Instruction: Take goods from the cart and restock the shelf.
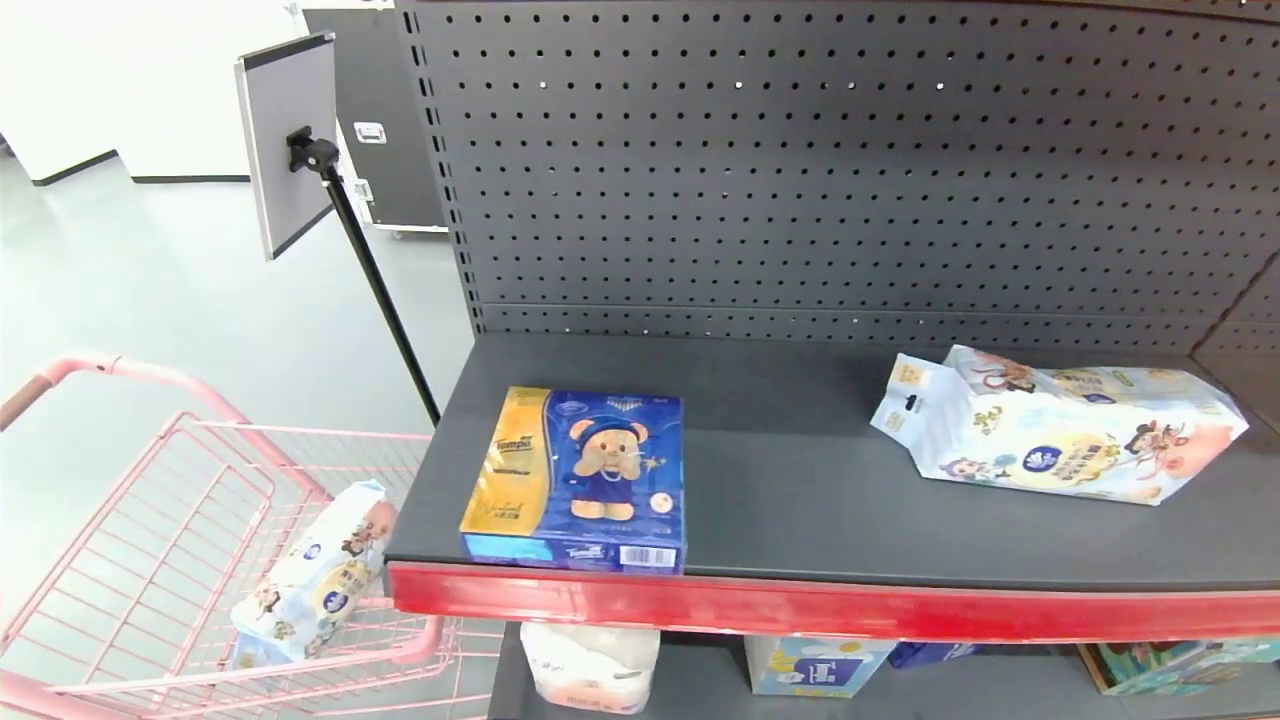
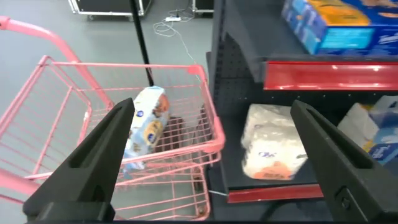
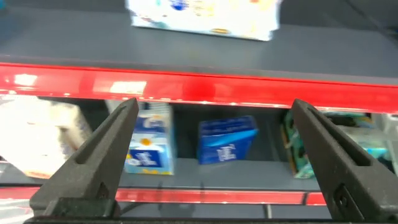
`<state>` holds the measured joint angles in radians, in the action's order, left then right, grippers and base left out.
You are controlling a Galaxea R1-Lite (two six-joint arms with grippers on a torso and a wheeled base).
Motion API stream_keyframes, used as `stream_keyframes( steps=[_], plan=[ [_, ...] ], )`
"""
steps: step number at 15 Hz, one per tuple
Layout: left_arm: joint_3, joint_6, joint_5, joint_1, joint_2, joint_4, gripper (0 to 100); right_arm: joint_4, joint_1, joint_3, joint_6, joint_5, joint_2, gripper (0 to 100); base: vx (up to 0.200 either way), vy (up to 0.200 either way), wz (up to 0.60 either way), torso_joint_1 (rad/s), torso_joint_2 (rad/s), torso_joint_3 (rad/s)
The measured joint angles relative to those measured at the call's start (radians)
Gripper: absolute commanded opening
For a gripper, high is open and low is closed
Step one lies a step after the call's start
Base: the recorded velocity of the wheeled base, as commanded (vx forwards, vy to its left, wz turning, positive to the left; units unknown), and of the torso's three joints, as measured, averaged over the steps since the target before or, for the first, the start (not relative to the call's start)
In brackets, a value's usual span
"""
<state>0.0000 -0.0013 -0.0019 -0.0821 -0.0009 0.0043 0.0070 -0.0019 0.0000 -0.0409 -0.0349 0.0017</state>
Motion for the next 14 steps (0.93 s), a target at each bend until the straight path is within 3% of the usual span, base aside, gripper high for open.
stream_keyframes(
  steps=[13, 14],
  plan=[
    [0.000, 0.000, 0.000, 0.001, 0.000, 0.000, 100, 0.000, 0.001, 0.000, -0.001, 0.002, 0.000, 100, 0.000, 0.200, 0.00, 0.004, 0.00, 0.002],
    [0.000, 0.000, 0.000, 0.001, 0.000, 0.000, 100, 0.001, 0.001, 0.000, -0.002, 0.003, 0.000, 100, 0.000, 0.000, 0.00, 0.000, 0.00, 0.000]
  ],
)
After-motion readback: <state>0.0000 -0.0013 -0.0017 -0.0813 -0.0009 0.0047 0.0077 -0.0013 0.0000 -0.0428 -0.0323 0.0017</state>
